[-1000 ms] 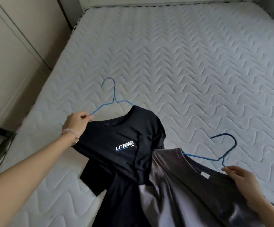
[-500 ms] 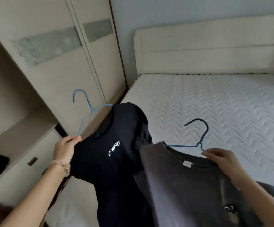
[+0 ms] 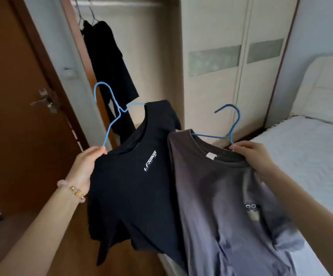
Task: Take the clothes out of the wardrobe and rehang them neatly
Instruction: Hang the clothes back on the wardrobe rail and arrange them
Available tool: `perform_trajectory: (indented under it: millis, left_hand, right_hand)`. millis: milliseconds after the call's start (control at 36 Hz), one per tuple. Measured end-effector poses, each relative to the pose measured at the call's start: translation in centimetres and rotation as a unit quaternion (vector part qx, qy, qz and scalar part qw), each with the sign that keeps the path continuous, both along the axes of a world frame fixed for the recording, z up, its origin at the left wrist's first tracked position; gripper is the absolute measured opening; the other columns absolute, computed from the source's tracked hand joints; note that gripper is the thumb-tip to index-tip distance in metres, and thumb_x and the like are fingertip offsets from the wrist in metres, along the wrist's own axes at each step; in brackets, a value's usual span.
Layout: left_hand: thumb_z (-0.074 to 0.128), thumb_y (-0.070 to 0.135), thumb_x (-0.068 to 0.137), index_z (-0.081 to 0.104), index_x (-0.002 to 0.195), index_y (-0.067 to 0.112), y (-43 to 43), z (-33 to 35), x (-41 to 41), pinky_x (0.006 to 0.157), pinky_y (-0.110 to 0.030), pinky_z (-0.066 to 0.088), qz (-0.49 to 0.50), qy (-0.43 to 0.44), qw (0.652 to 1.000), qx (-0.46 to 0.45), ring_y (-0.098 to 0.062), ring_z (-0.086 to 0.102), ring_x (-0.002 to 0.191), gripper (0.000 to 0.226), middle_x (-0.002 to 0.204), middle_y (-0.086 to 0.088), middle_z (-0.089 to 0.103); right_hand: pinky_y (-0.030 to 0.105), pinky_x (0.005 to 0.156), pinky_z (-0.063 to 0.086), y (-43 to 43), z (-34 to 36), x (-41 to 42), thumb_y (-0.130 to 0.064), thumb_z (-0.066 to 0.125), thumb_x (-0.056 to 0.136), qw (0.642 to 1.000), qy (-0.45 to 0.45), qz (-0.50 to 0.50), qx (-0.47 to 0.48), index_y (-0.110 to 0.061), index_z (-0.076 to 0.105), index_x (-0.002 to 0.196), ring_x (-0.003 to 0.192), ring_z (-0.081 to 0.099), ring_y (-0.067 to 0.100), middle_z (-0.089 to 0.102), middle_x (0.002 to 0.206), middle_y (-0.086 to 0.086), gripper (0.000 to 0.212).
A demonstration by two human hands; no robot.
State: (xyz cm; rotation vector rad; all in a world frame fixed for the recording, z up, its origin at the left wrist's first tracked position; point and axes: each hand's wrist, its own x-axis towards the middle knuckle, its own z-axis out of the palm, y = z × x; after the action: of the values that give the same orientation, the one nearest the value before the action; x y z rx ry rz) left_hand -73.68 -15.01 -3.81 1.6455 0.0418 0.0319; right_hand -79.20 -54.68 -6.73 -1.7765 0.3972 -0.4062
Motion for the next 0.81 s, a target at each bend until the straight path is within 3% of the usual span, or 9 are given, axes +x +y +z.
perform_trajectory:
  millis: [83,222,361,444,528,639,722,806]
  left_hand:
    - [0.051,0.027,0.094,0.055,0.067,0.018,4.9,-0.3,-1.0,0.057,-0.029,0.036,0.034,0.010,0.999,-0.016,-0.017,0.052,0.067,0.028,0.072,-0.002,0.055]
    - [0.052,0.028,0.093,0.058,0.068,0.018,14.6,-2.4,-1.7,0.061,-0.031,0.035,0.100,0.046,0.993,-0.030,-0.019,0.051,0.073,0.028,0.078,-0.003,0.053]
    - [0.054,0.025,0.091,0.061,0.069,0.018,23.7,-5.1,-1.7,0.068,-0.032,0.038,0.149,0.067,0.986,-0.023,-0.019,0.053,0.076,0.024,0.077,-0.005,0.055]
    - [0.055,0.025,0.090,0.060,0.068,0.017,27.9,-6.0,-1.4,0.069,-0.032,0.040,0.177,0.072,0.982,-0.003,-0.019,0.054,0.076,0.024,0.077,-0.005,0.056]
    - [0.056,0.026,0.088,0.061,0.065,0.020,31.6,-6.3,-0.7,0.078,-0.037,0.041,0.198,0.080,0.977,0.012,-0.024,0.055,0.082,0.024,0.078,-0.005,0.058]
    - [0.056,0.025,0.089,0.062,0.067,0.020,35.3,-6.7,1.0,0.083,-0.038,0.040,0.216,0.069,0.972,0.060,-0.025,0.055,0.089,0.024,0.078,-0.004,0.060]
    - [0.055,0.025,0.091,0.061,0.065,0.018,36.5,-6.9,2.8,0.082,-0.037,0.039,0.222,0.050,0.969,0.096,-0.025,0.055,0.088,0.027,0.077,-0.004,0.060]
    - [0.053,0.025,0.093,0.060,0.069,0.013,36.8,-7.0,4.9,0.079,-0.037,0.039,0.206,0.017,0.967,0.151,-0.026,0.055,0.084,0.028,0.079,-0.010,0.061]
  right_hand:
    - [0.003,0.046,0.041,5.1,-0.1,1.9,-0.007,0.066,0.083,1.000,0.000,0.030,0.006,-0.003,0.068,0.082,0.043,0.054,-0.009,0.063,0.057,-0.006,0.004]
    - [0.002,0.046,0.040,13.1,-1.7,4.5,-0.005,0.066,0.084,0.998,0.013,0.065,0.009,-0.003,0.066,0.079,0.041,0.053,-0.010,0.060,0.066,0.003,0.005]
    - [0.004,0.047,0.043,20.9,-4.4,7.5,-0.005,0.066,0.084,0.995,0.042,0.085,0.031,-0.005,0.067,0.076,0.052,0.058,0.003,0.061,0.069,0.005,0.008]
    - [0.005,0.047,0.044,25.6,-5.5,9.3,-0.005,0.067,0.083,0.993,0.056,0.097,0.031,0.002,0.069,0.085,0.049,0.058,-0.001,0.063,0.074,0.009,0.008]
    - [0.017,0.060,0.051,30.0,-5.8,11.0,-0.004,0.066,0.083,0.990,0.069,0.118,0.042,0.007,0.070,0.092,0.065,0.062,0.013,0.066,0.081,0.015,0.015]
    - [0.008,0.052,0.048,34.2,-4.7,13.7,-0.006,0.066,0.083,0.988,0.065,0.132,0.044,0.000,0.070,0.090,0.047,0.057,-0.005,0.064,0.073,0.004,0.010]
    - [0.002,0.049,0.044,35.8,-3.2,16.3,-0.007,0.065,0.083,0.989,0.048,0.132,0.047,-0.005,0.070,0.087,0.057,0.058,-0.002,0.065,0.071,-0.003,0.006]
    - [0.004,0.052,0.045,36.2,-1.9,19.2,-0.009,0.066,0.083,0.990,0.039,0.127,0.056,-0.014,0.070,0.075,0.057,0.061,-0.005,0.068,0.056,-0.015,0.010]
